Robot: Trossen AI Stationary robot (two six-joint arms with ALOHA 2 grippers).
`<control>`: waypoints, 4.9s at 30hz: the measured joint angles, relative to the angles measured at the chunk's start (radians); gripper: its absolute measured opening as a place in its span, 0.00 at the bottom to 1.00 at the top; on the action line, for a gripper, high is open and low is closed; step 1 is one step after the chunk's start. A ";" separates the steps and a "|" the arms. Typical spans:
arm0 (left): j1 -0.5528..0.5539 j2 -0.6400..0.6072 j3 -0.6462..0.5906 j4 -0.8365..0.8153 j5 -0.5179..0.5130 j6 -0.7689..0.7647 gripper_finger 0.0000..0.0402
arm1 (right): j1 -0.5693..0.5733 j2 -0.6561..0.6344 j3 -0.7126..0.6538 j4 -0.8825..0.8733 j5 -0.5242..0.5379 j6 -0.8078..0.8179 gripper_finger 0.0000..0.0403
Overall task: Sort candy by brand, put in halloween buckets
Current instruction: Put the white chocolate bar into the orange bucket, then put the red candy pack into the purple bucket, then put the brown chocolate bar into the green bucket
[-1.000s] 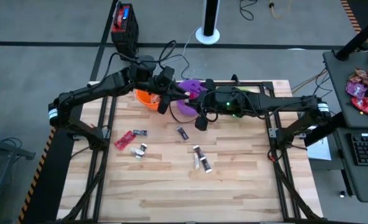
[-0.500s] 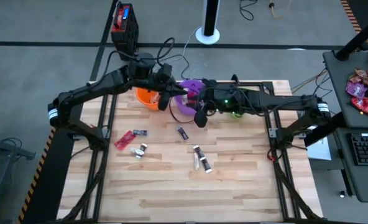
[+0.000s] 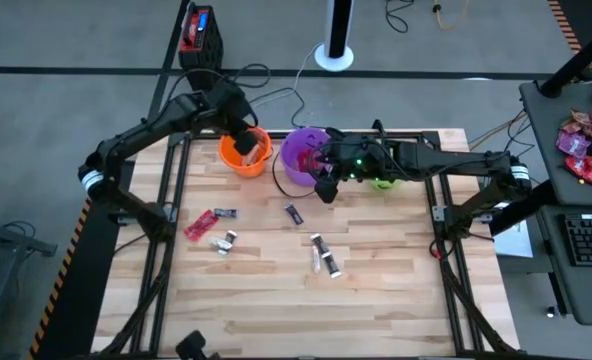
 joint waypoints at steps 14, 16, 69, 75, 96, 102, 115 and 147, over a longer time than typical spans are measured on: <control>0.053 0.067 -0.003 -0.053 0.007 -0.027 0.21 | 0.000 0.000 0.001 -0.005 0.000 0.017 0.48; 0.052 0.061 -0.003 -0.071 0.027 -0.036 0.25 | 0.000 0.000 0.001 -0.005 0.000 0.016 0.48; -0.454 -0.106 -0.881 0.002 0.057 -0.592 0.26 | 0.000 0.000 -0.004 -0.064 -0.004 -0.008 0.49; -0.454 -0.117 -0.887 0.013 0.039 -0.591 0.06 | 0.000 0.000 -0.004 -0.064 -0.004 -0.009 0.49; -0.465 -0.123 -0.381 -0.346 0.119 -0.697 0.00 | 0.000 0.000 -0.004 -0.080 -0.008 -0.047 0.49; -0.487 -0.129 -0.112 -0.271 0.145 -0.563 0.00 | 0.000 0.000 -0.004 -0.080 -0.009 -0.046 0.49; -0.418 -0.109 0.071 0.356 0.315 0.052 0.00 | 0.000 -0.034 -0.004 -0.134 0.000 0.019 0.49; -0.214 0.280 0.236 0.263 0.220 0.072 0.31 | 0.095 -0.024 -0.053 -0.435 -0.245 0.581 0.49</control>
